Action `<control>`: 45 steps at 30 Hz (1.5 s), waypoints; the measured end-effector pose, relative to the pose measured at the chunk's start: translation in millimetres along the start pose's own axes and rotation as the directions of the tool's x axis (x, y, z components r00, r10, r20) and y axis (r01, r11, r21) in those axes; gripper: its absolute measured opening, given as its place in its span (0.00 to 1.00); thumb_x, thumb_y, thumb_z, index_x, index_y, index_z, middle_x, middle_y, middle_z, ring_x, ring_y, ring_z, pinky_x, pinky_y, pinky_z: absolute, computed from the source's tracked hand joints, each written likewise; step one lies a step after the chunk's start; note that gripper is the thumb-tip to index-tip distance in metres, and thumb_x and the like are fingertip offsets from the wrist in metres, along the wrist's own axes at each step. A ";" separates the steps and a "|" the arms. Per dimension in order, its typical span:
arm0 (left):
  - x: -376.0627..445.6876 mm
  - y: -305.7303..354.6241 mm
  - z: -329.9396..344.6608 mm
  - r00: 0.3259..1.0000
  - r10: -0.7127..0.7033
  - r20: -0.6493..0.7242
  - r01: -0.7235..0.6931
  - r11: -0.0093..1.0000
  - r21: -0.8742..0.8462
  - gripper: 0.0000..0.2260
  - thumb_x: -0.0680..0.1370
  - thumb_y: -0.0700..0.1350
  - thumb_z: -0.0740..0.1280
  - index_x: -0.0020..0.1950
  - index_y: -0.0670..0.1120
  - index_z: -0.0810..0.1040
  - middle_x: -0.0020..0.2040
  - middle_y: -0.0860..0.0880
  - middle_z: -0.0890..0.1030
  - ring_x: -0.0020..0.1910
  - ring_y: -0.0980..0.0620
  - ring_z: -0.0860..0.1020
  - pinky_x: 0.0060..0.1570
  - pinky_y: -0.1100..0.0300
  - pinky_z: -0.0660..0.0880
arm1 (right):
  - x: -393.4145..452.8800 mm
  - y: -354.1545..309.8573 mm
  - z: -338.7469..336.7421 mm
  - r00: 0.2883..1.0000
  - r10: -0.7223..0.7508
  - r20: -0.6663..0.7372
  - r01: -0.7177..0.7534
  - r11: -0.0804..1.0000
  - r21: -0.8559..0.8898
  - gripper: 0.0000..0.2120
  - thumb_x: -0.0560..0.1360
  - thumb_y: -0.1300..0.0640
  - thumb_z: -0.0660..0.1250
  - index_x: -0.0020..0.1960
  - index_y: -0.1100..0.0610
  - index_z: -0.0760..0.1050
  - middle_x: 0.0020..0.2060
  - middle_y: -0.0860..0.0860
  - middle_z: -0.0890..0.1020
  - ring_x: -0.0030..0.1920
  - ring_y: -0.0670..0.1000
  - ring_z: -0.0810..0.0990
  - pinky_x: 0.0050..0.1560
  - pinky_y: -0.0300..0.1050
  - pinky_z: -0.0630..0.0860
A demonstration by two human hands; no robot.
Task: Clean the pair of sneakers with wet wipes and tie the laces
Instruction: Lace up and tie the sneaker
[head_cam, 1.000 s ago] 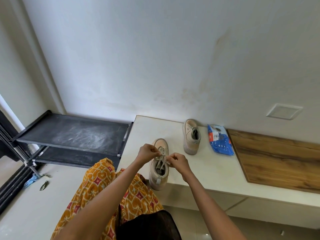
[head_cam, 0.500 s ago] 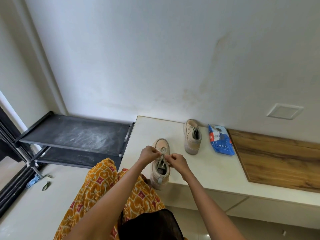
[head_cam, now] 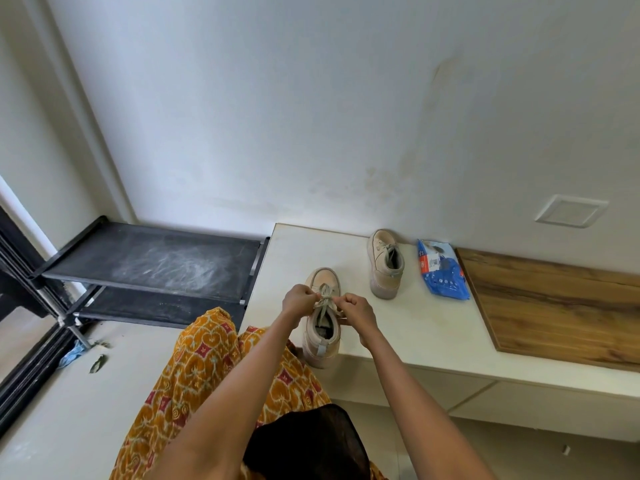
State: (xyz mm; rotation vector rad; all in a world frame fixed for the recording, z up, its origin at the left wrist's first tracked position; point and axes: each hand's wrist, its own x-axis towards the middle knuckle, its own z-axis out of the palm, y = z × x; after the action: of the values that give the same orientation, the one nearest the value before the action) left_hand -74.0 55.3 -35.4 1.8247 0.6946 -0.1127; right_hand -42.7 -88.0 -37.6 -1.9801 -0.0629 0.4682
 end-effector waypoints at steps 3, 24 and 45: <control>-2.6 2.1 -2.6 0.999 0.030 0.027 -0.029 0.999 -0.039 0.09 0.79 0.45 0.64 0.46 0.39 0.78 0.42 0.44 0.79 0.40 0.49 0.77 0.46 0.53 0.79 | 3.7 -4.1 4.8 1.000 0.015 -0.014 -0.015 0.999 0.032 0.15 0.76 0.46 0.64 0.39 0.57 0.75 0.35 0.53 0.79 0.40 0.55 0.81 0.45 0.52 0.80; 4.2 -6.3 9.7 0.996 -0.062 -0.064 0.045 0.969 -0.243 0.07 0.76 0.46 0.68 0.45 0.42 0.80 0.45 0.43 0.82 0.44 0.48 0.79 0.43 0.57 0.75 | 0.3 1.6 23.5 0.961 0.149 -0.235 -0.097 0.972 0.216 0.10 0.74 0.56 0.62 0.38 0.59 0.76 0.34 0.54 0.80 0.35 0.52 0.75 0.38 0.48 0.72; -4.5 -1.8 6.6 0.997 -0.056 -0.050 0.050 0.993 -0.106 0.12 0.75 0.48 0.69 0.38 0.40 0.78 0.35 0.45 0.78 0.34 0.50 0.75 0.37 0.57 0.73 | -6.0 -1.6 7.0 0.998 0.034 -0.050 -0.034 0.999 0.007 0.15 0.73 0.50 0.70 0.30 0.52 0.73 0.31 0.48 0.80 0.38 0.51 0.80 0.48 0.53 0.79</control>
State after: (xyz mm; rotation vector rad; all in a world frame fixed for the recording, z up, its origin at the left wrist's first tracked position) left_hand -76.9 48.0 -37.5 1.7144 0.7722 -0.0624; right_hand -50.4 -82.7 -37.0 -1.9885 0.0037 0.4400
